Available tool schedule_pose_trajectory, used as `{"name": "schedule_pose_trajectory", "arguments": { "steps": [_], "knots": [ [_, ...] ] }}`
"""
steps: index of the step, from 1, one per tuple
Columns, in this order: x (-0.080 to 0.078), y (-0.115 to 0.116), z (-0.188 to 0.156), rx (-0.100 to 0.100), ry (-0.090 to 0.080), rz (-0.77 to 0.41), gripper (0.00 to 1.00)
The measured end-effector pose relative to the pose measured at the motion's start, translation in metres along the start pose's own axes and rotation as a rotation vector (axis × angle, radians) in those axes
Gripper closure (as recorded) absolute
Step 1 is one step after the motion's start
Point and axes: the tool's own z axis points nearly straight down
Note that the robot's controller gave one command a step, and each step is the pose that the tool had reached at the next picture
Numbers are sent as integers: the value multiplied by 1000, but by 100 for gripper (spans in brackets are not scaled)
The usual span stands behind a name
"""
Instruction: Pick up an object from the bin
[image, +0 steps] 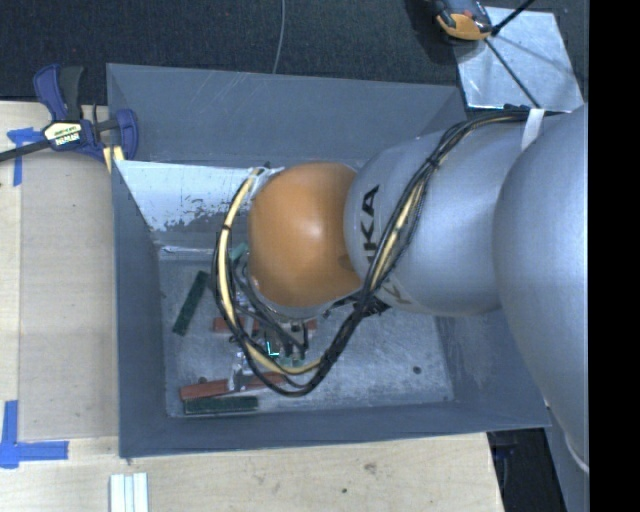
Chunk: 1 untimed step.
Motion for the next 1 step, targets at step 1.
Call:
{"name": "schedule_pose_trajectory", "arguments": {
  "steps": [1],
  "knots": [
    [-2, 0, -4, -3, -7, 3, 0]
  ]
}}
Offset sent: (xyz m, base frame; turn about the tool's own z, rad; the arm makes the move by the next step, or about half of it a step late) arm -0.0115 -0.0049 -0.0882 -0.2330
